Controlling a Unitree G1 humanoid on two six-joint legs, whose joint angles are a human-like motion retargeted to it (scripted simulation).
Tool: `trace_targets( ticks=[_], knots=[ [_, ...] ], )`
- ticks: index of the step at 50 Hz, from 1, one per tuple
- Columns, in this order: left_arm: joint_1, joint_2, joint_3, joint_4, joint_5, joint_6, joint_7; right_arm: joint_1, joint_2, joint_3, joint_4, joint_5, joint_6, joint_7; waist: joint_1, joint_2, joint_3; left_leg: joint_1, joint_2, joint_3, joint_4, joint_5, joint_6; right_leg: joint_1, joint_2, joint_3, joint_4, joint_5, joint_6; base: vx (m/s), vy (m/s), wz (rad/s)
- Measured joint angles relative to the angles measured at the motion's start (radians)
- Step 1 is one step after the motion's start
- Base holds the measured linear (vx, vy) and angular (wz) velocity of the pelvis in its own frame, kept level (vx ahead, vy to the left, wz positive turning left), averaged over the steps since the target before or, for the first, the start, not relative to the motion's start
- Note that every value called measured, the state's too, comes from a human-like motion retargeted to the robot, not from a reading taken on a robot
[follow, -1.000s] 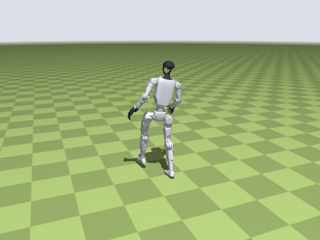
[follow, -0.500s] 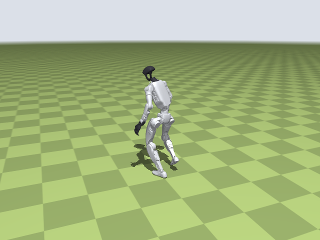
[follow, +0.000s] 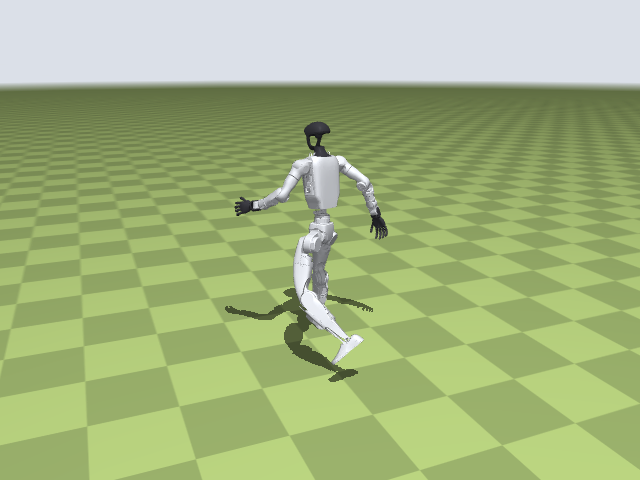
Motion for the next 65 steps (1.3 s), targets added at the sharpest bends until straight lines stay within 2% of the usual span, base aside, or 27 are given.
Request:
trace_targets(
  ticks=[2, 3, 5, 7, 10, 12, 15, 16, 17, 20, 21, 22, 25, 26, 30, 33, 37, 42, 46, 51, 55, 58, 61, 65],
  knots=[
    [0.075, -0.020, 0.087, 0.018, 0.033, 0.022, 0.013, -0.148, 0.022, -0.001, 0.150, 0.016, 0.028, -0.087, 0.024, 0.025, 0.065, -0.007, -0.007, -0.036, 0.154, -0.078, 0.024, -0.056, 0.049, 0.065, 0.222, 0.007, -0.060, 0.71, -0.65, -1.63],
    [0.132, -0.043, 0.132, 0.033, 0.039, 0.034, 0.022, -0.249, 0.036, -0.003, 0.244, -0.016, 0.046, -0.157, 0.032, 0.033, 0.095, -0.016, -0.024, -0.052, 0.216, -0.124, 0.033, -0.086, 0.075, 0.097, 0.359, -0.054, -0.070, 0.65, -0.59, -1.77],
    [0.252, -0.118, 0.213, 0.082, 0.038, 0.058, 0.040, -0.460, 0.072, -0.003, 0.383, -0.136, 0.088, -0.332, 0.041, 0.027, 0.139, -0.068, -0.100, -0.087, 0.299, -0.212, 0.054, -0.083, 0.128, 0.141, 0.503, -0.143, -0.058, 0.61, -0.51, -1.57],
    [0.365, -0.209, 0.254, 0.151, 0.113, 0.082, 0.007, -0.556, 0.115, 0.019, 0.323, -0.238, 0.081, -0.452, 0.075, 0.012, 0.141, -0.160, -0.220, -0.129, 0.293, -0.282, 0.092, -0.013, 0.179, 0.162, 0.486, -0.164, -0.048, 0.56, -0.40, -1.22],
    [0.465, -0.315, 0.268, 0.268, 0.372, 0.106, -0.037, -0.603, 0.120, 0.112, 0.026, -0.279, -0.006, -0.400, 0.191, 0.033, 0.145, -0.313, -0.391, -0.217, 0.106, -0.264, 0.088, 0.142, 0.289, 0.215, 0.295, -0.115, -0.059, 0.48, -0.29, -1.22],
    [0.532, -0.357, 0.257, 0.332, 0.507, 0.112, -0.050, -0.634, 0.079, 0.170, -0.170, -0.309, -0.054, -0.344, 0.302, 0.055, 0.147, -0.350, -0.436, -0.226, -0.182, -0.120, 0.064, 0.228, 0.345, 0.280, 0.209, -0.078, -0.041, 0.46, -0.21, -1.70],
    [0.628, -0.420, 0.261, 0.442, 0.507, 0.111, -0.053, -0.774, 0.006, 0.271, -0.360, -0.369, -0.080, -0.375, 0.456, 0.128, 0.157, -0.338, -0.364, -0.134, -0.698, 0.245, -0.011, 0.352, 0.453, 0.382, 0.129, -0.067, -0.036, 0.49, -0.09, -2.17],
    [0.659, -0.444, 0.263, 0.484, 0.478, 0.110, -0.047, -0.843, -0.014, 0.302, -0.386, -0.381, -0.088, -0.400, 0.474, 0.142, 0.170, -0.349, -0.370, -0.074, -0.797, 0.297, -0.017, 0.400, 0.447, 0.407, 0.125, -0.090, -0.025, 0.52, 0.15, -1.76],
    [0.686, -0.467, 0.263, 0.527, 0.452, 0.109, -0.038, -0.917, -0.029, 0.335, -0.402, -0.391, -0.096, -0.424, 0.487, 0.153, 0.183, -0.370, -0.373, -0.019, -0.872, 0.317, -0.021, 0.447, 0.442, 0.430, 0.115, -0.109, -0.020, 0.49, 0.19, -1.37],
    [0.740, -0.522, 0.250, 0.659, 0.422, 0.115, 0.006, -1.167, -0.012, 0.441, -0.356, -0.409, -0.095, -0.476, 0.515, 0.180, 0.213, -0.498, -0.301, 0.113, -0.912, 0.156, -0.021, 0.564, 0.461, 0.507, 0.038, -0.115, -0.057, 0.36, -0.11, -1.56],
    [0.737, -0.532, 0.238, 0.692, 0.430, 0.123, 0.013, -1.243, 0.010, 0.462, -0.309, -0.414, -0.085, -0.485, 0.526, 0.190, 0.222, -0.533, -0.269, 0.167, -0.912, 0.155, -0.015, 0.577, 0.469, 0.530, 0.042, -0.118, -0.068, 0.27, -0.18, -1.52],
    [0.731, -0.540, 0.225, 0.719, 0.438, 0.131, 0.016, -1.312, 0.034, 0.476, -0.260, -0.417, -0.073, -0.492, 0.538, 0.197, 0.232, -0.566, -0.241, 0.225, -0.911, 0.170, -0.011, 0.586, 0.474, 0.551, 0.053, -0.124, -0.075, 0.24, -0.10, -1.28],
    [0.695, -0.527, 0.192, 0.727, 0.454, 0.140, -0.009, -1.440, 0.125, 0.456, -0.120, -0.390, -0.034, -0.499, 0.591, 0.182, 0.253, -0.638, -0.193, 0.385, -0.907, 0.314, -0.012, 0.577, 0.456, 0.602, 0.134, -0.149, -0.058, 0.25, -0.05, -1.21],
    [0.685, -0.509, 0.187, 0.706, 0.450, 0.137, -0.017, -1.450, 0.157, 0.433, -0.094, -0.368, -0.025, -0.501, 0.616, 0.166, 0.256, -0.651, -0.189, 0.384, -0.908, 0.331, -0.015, 0.577, 0.441, 0.623, 0.150, -0.154, -0.048, 0.27, -0.03, -1.30],
    [0.641, -0.427, 0.181, 0.613, 0.427, 0.133, -0.036, -1.420, 0.243, 0.374, -0.073, -0.298, -0.014, -0.482, 0.709, 0.101, 0.240, -0.683, -0.192, 0.277, -0.909, 0.307, -0.011, 0.582, 0.372, 0.698, 0.169, -0.166, -0.016, 0.26, 0.03, -1.16],
    [0.602, -0.388, 0.201, 0.556, 0.397, 0.142, -0.051, -1.360, 0.243, 0.395, -0.124, -0.292, -0.022, -0.433, 0.726, 0.086, 0.198, -0.675, -0.195, 0.271, -0.909, 0.311, -0.005, 0.571, 0.349, 0.719, 0.163, -0.169, -0.002, 0.20, 0.09, -0.50],
    [0.540, -0.369, 0.227, 0.490, 0.342, 0.143, -0.045, -1.299, 0.210, 0.426, -0.177, -0.301, -0.033, -0.362, 0.671, 0.103, 0.156, -0.627, -0.208, 0.315, -0.899, 0.337, -0.004, 0.555, 0.363, 0.712, 0.157, -0.177, 0.002, 0.14, 0.10, 0.13],
    [0.474, -0.337, 0.198, 0.391, 0.347, 0.134, -0.050, -1.217, 0.167, 0.408, -0.174, -0.305, -0.029, -0.280, 0.571, 0.131, 0.122, -0.553, -0.242, 0.270, -0.805, 0.312, 0.013, 0.534, 0.380, 0.688, 0.144, -0.188, 0.012, 0.12, 0.11, 0.37],
    [0.450, -0.284, 0.165, 0.288, 0.367, 0.127, -0.063, -1.110, 0.152, 0.363, -0.156, -0.283, -0.016, -0.254, 0.524, 0.130, 0.102, -0.492, -0.276, 0.217, -0.655, 0.230, 0.027, 0.517, 0.374, 0.670, 0.119, -0.196, 0.010, 0.11, 0.11, 0.28],
    [0.427, -0.257, 0.147, 0.205, 0.340, 0.116, -0.063, -0.978, 0.147, 0.330, -0.141, -0.251, 0.002, -0.213, 0.475, 0.099, 0.077, -0.435, -0.317, 0.216, -0.406, 0.090, 0.056, 0.486, 0.340, 0.631, 0.072, -0.207, -0.005, 0.11, 0.13, 0.47],
    [0.429, -0.236, 0.102, 0.138, 0.324, 0.093, -0.055, -0.869, 0.147, 0.320, -0.141, -0.198, -0.050, -0.251, 0.444, 0.058, 0.054, -0.380, -0.342, 0.215, -0.233, -0.039, 0.107, 0.469, 0.304, 0.575, 0.037, -0.216, -0.019, 0.16, 0.15, 0.82],
    [0.435, -0.210, 0.084, 0.083, 0.390, 0.076, -0.057, -0.766, 0.153, 0.273, -0.131, -0.133, -0.077, -0.270, 0.436, 0.038, 0.036, -0.341, -0.341, 0.184, -0.160, -0.113, 0.133, 0.446, 0.296, 0.513, 0.037, -0.208, -0.013, 0.20, 0.17, 1.21],
    [0.452, -0.187, 0.071, 0.021, 0.484, 0.078, -0.073, -0.633, 0.155, 0.196, -0.138, -0.083, -0.105, -0.284, 0.421, 0.029, -0.008, -0.318, -0.349, 0.089, -0.198, -0.140, 0.139, 0.398, 0.306, 0.429, 0.061, -0.174, -0.017, 0.26, 0.19, 1.77],
    [0.531, -0.183, 0.059, -0.020, 0.434, 0.078, -0.091, -0.478, 0.196, 0.146, -0.110, -0.045, -0.116, -0.293, 0.377, 0.031, -0.034, -0.202, -0.347, -0.048, -0.425, -0.071, 0.118, 0.310, 0.319, 0.314, 0.228, -0.098, -0.064, 0.27, 0.21, 1.75]
  ],
)
